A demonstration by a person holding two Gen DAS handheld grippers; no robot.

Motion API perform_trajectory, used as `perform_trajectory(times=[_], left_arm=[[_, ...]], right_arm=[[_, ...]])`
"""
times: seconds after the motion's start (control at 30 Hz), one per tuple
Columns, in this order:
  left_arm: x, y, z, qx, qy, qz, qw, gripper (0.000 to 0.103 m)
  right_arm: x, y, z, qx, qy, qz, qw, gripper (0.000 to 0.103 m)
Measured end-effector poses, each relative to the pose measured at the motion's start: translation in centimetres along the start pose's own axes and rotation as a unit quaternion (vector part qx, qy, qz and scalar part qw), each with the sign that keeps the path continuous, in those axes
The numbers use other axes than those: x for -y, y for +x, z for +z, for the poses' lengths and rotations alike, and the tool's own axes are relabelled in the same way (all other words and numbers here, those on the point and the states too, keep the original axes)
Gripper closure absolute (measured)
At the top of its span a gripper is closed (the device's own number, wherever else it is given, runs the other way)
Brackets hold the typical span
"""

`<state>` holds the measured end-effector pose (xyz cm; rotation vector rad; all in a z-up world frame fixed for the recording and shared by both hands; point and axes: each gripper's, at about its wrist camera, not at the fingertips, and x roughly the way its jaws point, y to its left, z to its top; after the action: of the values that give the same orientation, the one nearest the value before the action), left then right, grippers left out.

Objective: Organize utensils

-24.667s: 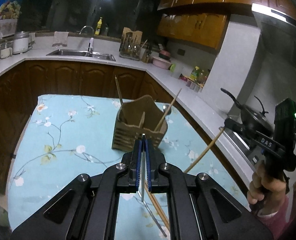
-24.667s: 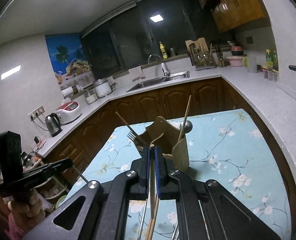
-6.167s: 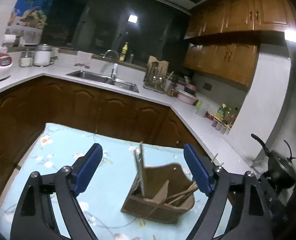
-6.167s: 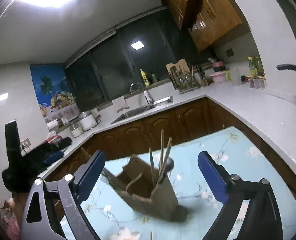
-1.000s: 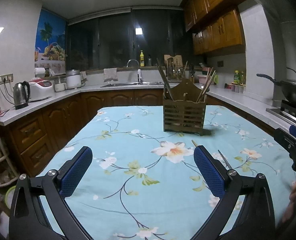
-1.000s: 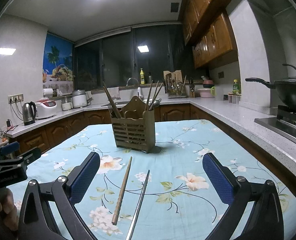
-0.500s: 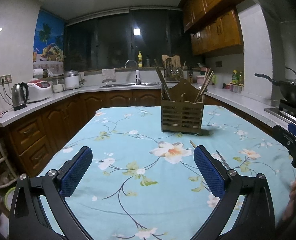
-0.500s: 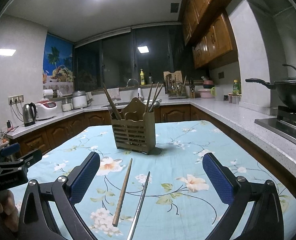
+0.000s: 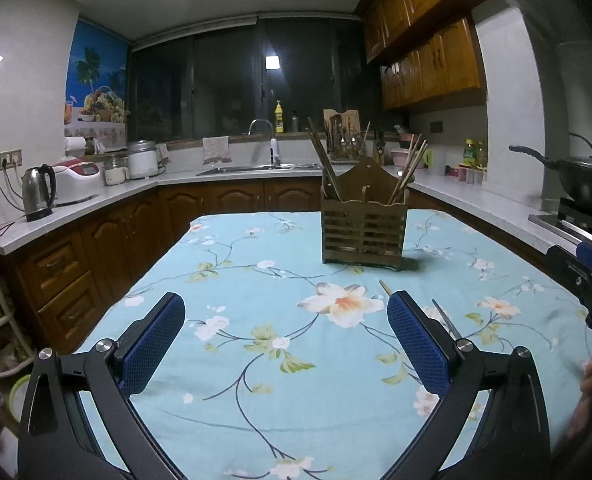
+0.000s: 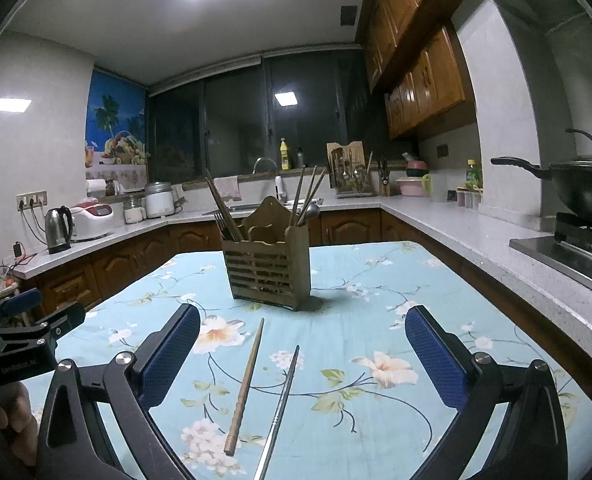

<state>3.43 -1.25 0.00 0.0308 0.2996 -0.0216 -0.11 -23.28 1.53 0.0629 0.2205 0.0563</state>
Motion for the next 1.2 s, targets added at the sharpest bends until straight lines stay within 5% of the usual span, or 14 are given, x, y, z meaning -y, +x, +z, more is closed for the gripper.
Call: perform_trajectory(times=[1.2], left_arm=[[-0.4, 1.7, -0.3, -0.022, -0.008, -0.017, 0.9996, 0.0]], right_arm=[[0.4, 1.7, -0.2, -0.028, 0.007, 0.002, 1.0, 0.0]])
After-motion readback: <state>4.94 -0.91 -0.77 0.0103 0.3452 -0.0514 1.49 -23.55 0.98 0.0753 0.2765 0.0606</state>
